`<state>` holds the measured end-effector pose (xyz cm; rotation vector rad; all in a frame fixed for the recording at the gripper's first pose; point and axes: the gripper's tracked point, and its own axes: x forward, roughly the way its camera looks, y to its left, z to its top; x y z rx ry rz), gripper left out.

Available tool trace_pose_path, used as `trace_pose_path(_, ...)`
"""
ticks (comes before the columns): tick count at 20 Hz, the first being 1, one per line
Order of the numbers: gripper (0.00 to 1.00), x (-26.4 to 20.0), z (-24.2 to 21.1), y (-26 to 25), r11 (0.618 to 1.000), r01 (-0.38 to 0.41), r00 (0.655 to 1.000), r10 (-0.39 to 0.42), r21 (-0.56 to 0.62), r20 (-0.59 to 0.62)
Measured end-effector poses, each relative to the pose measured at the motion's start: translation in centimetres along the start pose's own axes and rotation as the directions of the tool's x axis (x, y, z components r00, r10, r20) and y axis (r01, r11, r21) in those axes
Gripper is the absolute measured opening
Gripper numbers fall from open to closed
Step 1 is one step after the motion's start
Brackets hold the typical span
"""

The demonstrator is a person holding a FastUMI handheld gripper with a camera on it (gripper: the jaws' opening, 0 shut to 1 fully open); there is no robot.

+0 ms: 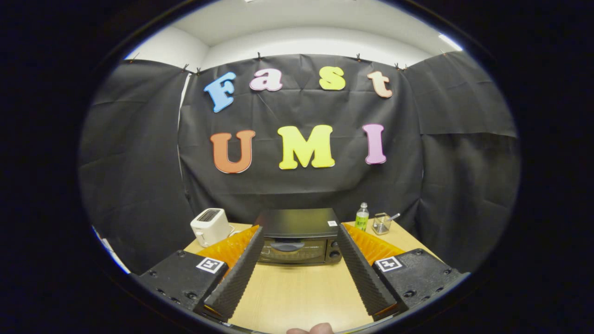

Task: Open the toaster oven, put the food inside, and close the toaster oven door.

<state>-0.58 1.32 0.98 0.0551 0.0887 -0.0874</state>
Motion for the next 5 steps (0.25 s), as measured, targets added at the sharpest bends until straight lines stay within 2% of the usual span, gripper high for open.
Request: trace_pose_path(5,1.00,0.11,-0.28,-0.17,1.000,-0.002,1.000,0.002,0.009,-0.008)
